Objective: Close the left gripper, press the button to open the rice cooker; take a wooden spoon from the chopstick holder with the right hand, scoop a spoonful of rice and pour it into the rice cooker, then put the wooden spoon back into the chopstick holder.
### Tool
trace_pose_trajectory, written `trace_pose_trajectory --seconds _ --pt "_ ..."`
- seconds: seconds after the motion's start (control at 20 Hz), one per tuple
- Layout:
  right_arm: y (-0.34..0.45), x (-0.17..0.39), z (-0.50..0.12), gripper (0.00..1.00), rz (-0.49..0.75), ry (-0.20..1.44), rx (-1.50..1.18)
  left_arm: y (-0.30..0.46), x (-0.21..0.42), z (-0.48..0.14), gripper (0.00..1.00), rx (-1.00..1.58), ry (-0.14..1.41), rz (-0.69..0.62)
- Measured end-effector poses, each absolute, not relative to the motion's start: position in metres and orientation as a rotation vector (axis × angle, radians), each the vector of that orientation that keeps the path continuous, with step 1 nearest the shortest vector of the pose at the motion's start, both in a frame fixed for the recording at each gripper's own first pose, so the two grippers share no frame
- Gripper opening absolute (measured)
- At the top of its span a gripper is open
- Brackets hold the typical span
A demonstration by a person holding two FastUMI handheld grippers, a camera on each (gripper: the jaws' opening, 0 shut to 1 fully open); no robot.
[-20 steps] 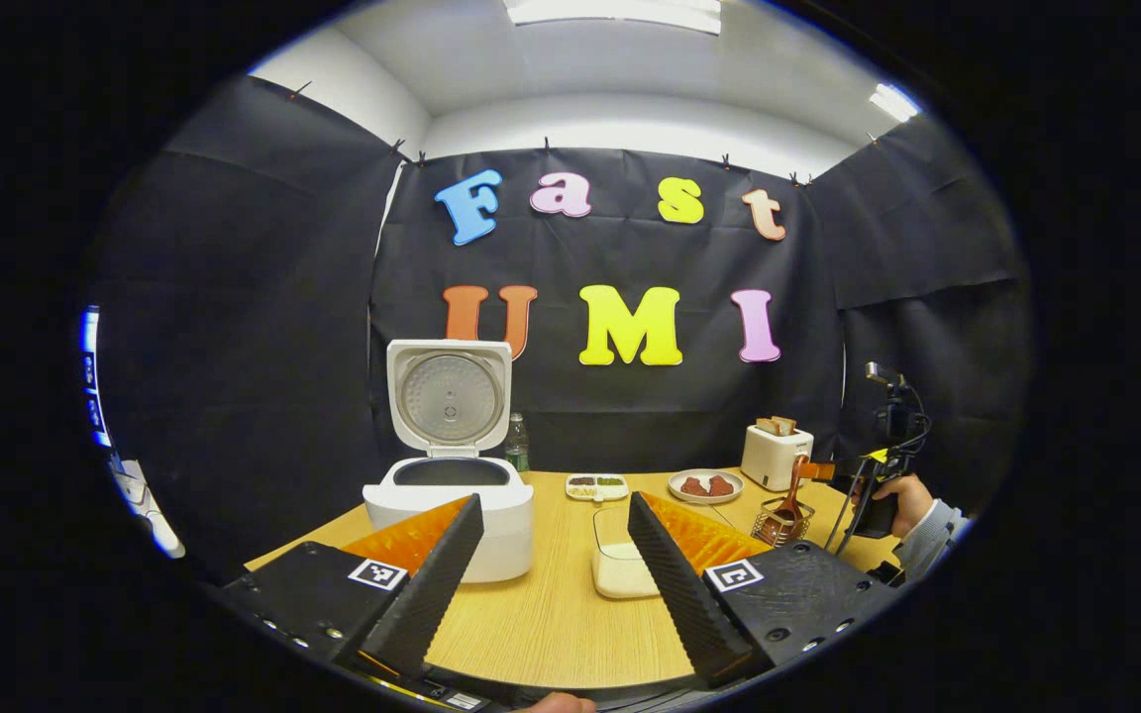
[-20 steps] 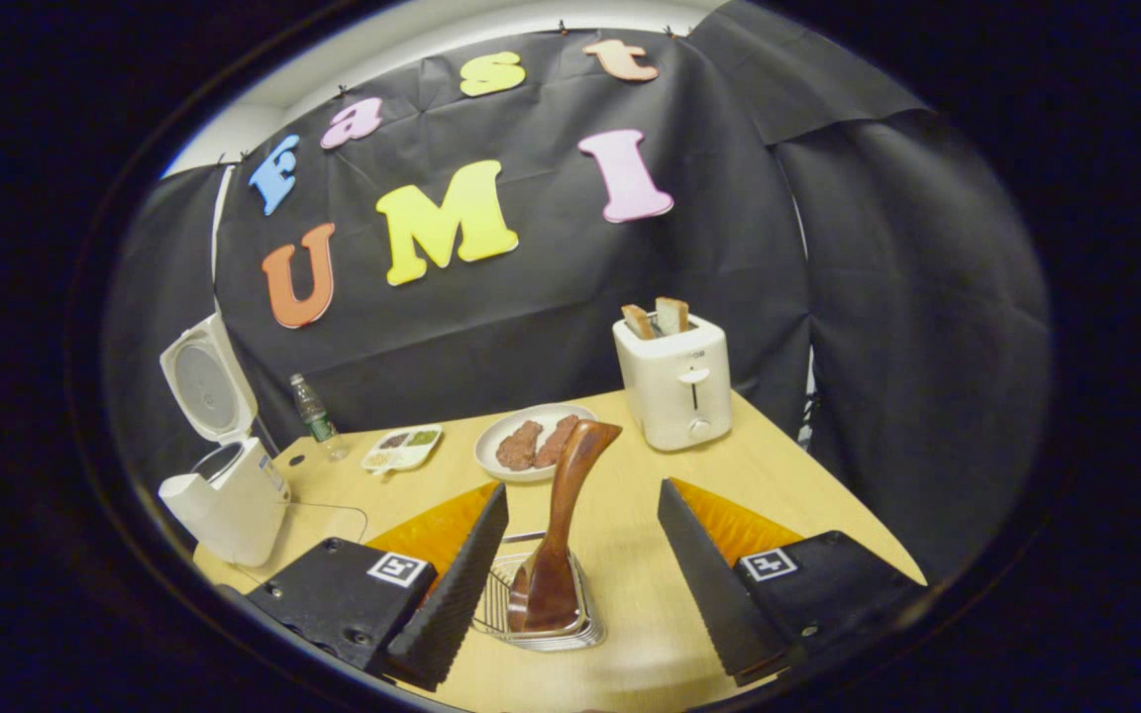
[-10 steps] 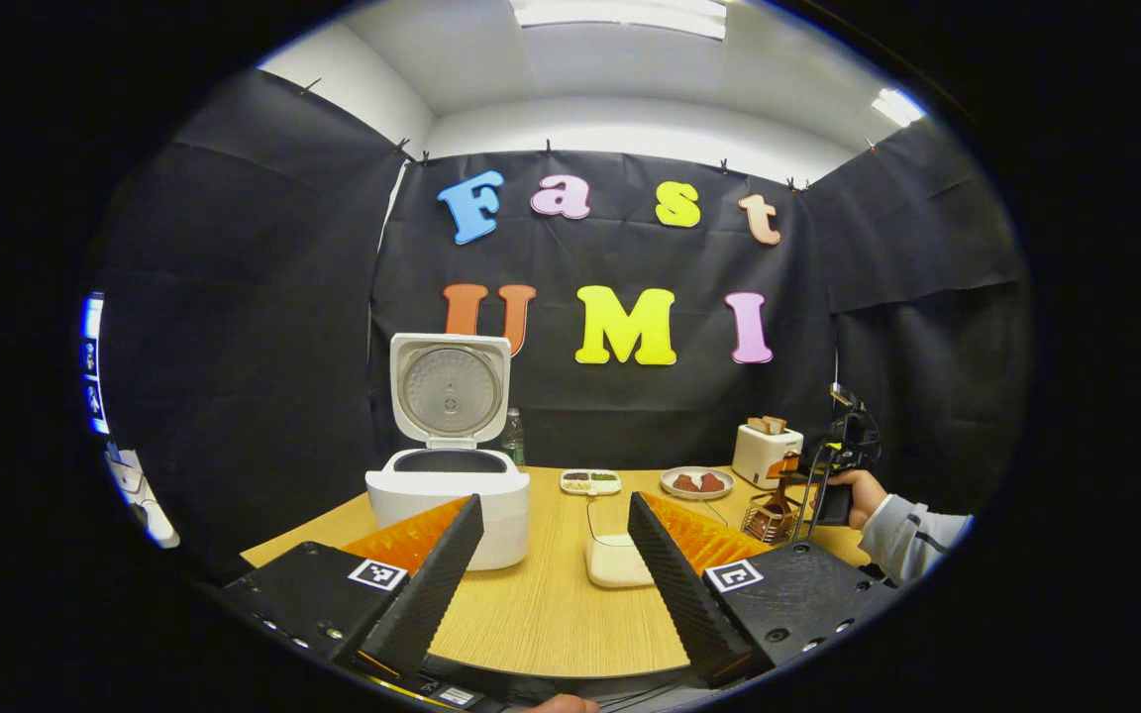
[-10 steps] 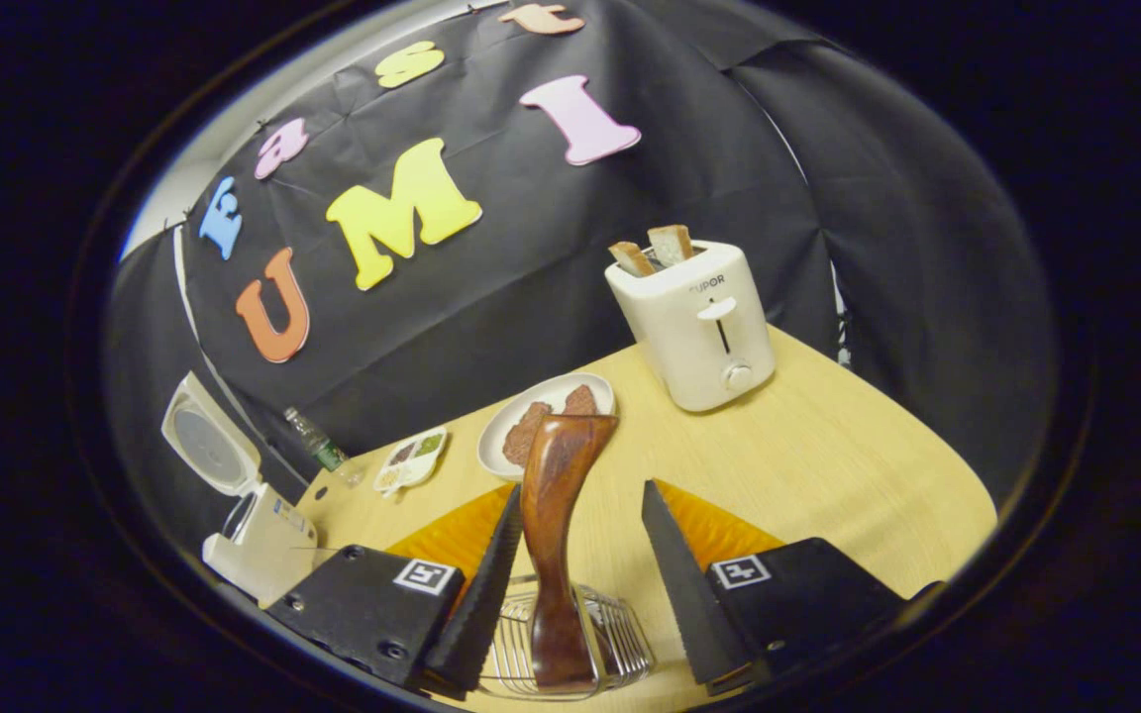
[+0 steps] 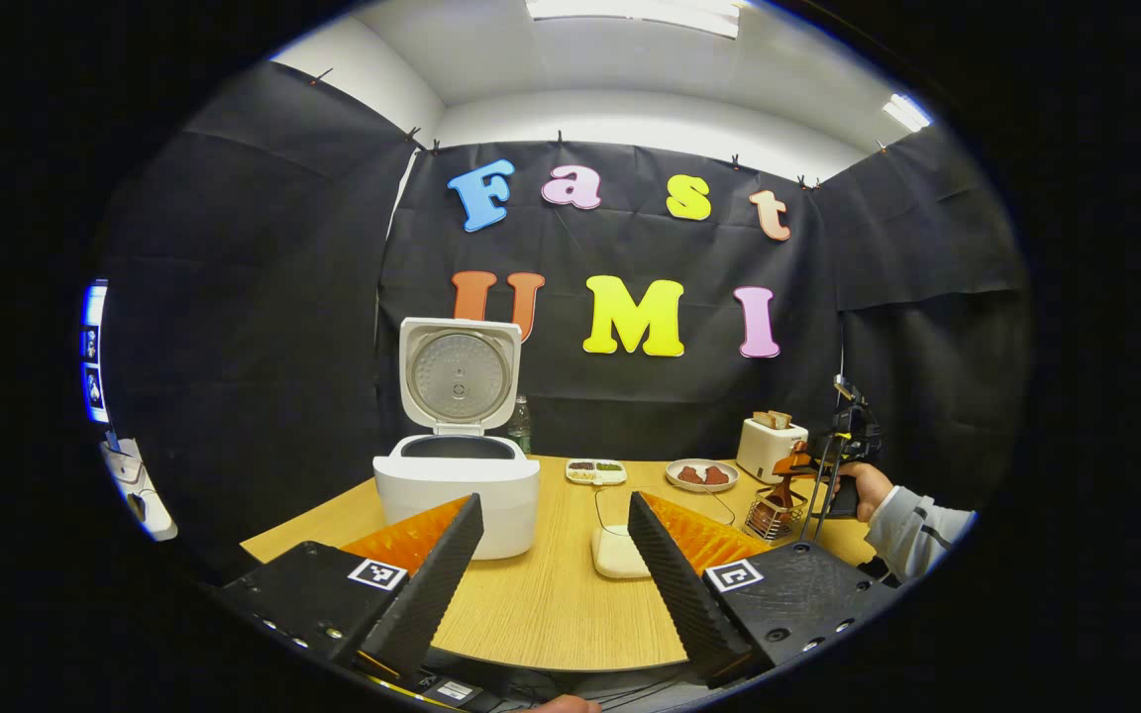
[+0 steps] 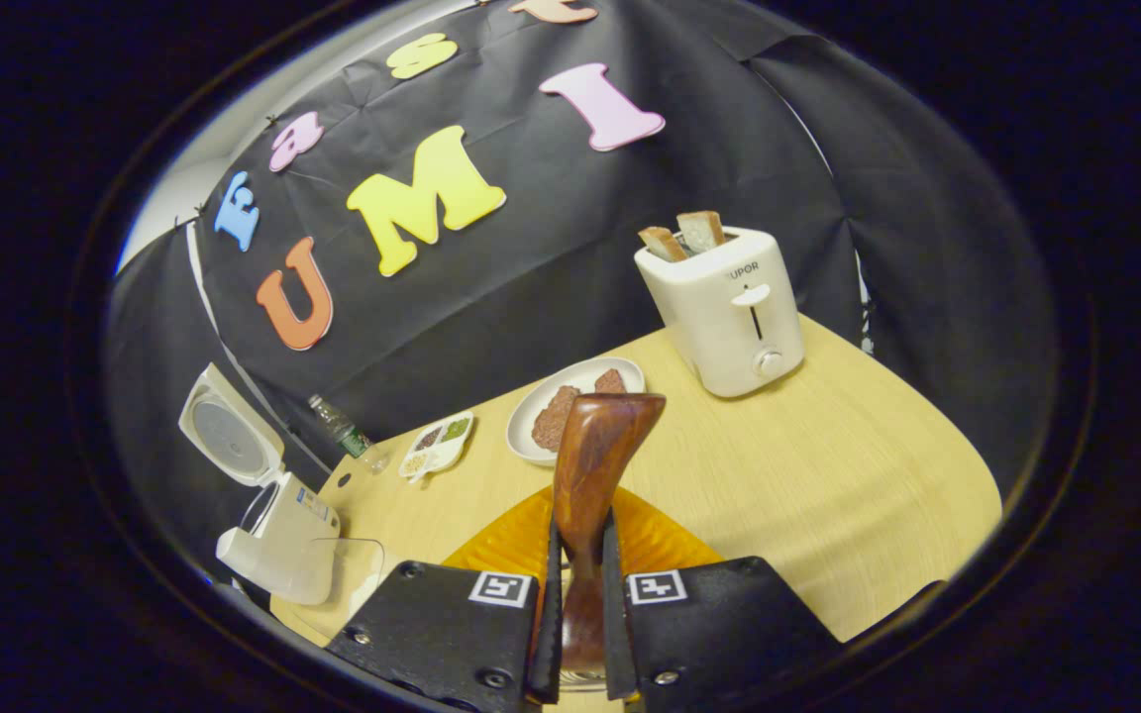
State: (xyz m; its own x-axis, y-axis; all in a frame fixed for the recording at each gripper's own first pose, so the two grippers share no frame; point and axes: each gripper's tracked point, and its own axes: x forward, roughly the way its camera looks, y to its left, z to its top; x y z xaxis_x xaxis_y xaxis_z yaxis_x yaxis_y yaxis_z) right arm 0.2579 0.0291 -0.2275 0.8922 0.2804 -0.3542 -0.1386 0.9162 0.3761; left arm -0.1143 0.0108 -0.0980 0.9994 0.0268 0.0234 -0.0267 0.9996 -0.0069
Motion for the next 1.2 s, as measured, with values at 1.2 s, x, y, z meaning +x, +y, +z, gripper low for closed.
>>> trace_pose_trajectory --seconds 1.2 --pt "0.239 0.16 -0.147 0.16 0.287 0.057 -0.132 0.039 -0.154 -0.089 0.94 -0.035 -0.072 0.021"
